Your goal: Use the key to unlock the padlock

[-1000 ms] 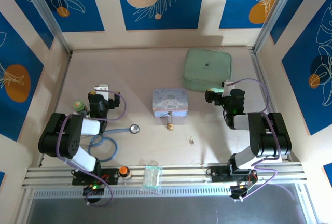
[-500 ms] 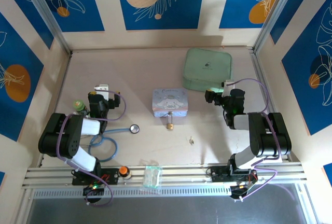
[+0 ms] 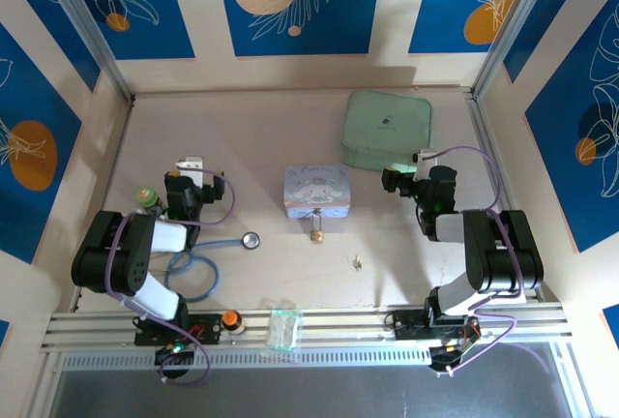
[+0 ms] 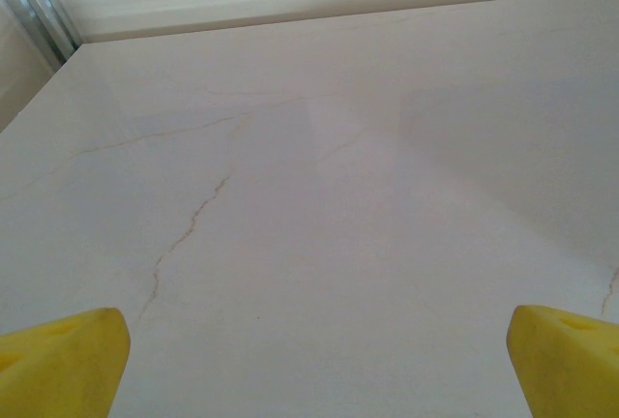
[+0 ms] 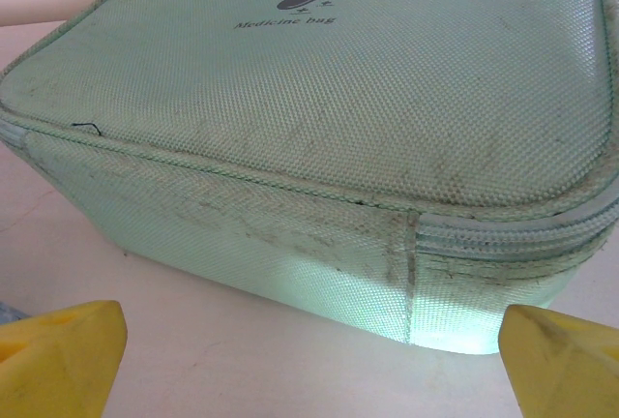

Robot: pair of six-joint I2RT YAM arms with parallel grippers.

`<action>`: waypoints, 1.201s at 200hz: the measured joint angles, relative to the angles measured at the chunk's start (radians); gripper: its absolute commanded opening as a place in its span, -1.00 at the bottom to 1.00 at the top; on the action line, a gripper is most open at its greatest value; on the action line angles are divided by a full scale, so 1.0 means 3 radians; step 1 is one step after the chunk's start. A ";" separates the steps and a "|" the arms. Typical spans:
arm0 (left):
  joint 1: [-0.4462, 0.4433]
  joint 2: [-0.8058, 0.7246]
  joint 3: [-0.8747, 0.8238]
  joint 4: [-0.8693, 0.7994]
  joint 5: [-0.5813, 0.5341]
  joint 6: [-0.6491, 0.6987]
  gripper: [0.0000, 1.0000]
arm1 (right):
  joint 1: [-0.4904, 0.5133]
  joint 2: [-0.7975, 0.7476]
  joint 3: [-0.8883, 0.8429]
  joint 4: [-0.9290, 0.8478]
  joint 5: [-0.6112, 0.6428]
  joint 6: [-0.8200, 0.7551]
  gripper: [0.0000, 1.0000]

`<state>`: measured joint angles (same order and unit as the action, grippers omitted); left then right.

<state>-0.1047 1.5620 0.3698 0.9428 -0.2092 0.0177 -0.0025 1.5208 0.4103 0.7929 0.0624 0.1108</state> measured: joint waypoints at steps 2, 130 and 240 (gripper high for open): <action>0.0000 0.0000 0.0000 0.0000 0.0000 0.0001 0.99 | 0.0000 0.0000 0.0000 0.0000 0.0000 0.0001 0.98; -0.0004 -0.1068 0.0281 -0.1176 -0.0212 -0.0263 0.99 | 0.0196 -0.0788 0.0296 -0.0983 0.0025 -0.0043 0.98; -0.0603 -0.1797 0.0765 -0.3011 0.0776 -0.2106 0.99 | 0.0309 -0.1762 0.0904 -0.3473 -0.0720 0.1217 0.99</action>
<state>-0.2855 1.0229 0.5995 0.0395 0.0235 -0.6140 0.0902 0.9920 0.6815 -0.2489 -0.1535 0.4759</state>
